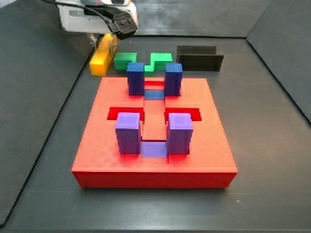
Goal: Pick up the yellow object. Move up. Move to above the board. Insert the yellow object.
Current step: Pick up the yellow object.
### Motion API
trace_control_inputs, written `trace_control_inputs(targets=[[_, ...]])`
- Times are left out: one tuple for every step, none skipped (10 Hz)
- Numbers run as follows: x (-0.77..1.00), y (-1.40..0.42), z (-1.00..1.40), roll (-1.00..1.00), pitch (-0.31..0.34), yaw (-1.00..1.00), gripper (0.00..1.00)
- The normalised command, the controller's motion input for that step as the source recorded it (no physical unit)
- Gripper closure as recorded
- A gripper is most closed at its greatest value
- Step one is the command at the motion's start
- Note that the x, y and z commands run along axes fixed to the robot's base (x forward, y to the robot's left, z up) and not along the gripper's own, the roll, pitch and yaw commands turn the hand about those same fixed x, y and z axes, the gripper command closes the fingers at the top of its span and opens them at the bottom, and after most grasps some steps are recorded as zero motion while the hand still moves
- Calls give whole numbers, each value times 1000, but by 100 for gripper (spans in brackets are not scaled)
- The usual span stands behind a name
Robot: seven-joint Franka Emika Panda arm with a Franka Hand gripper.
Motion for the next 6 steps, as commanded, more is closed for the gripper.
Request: trace_control_inputs(targets=[[0, 0, 0, 0, 0, 0, 100], [0, 0, 0, 0, 0, 0, 100], [0, 0, 0, 0, 0, 0, 100], [0, 0, 0, 0, 0, 0, 100], [0, 0, 0, 0, 0, 0, 100], [0, 0, 0, 0, 0, 0, 100]])
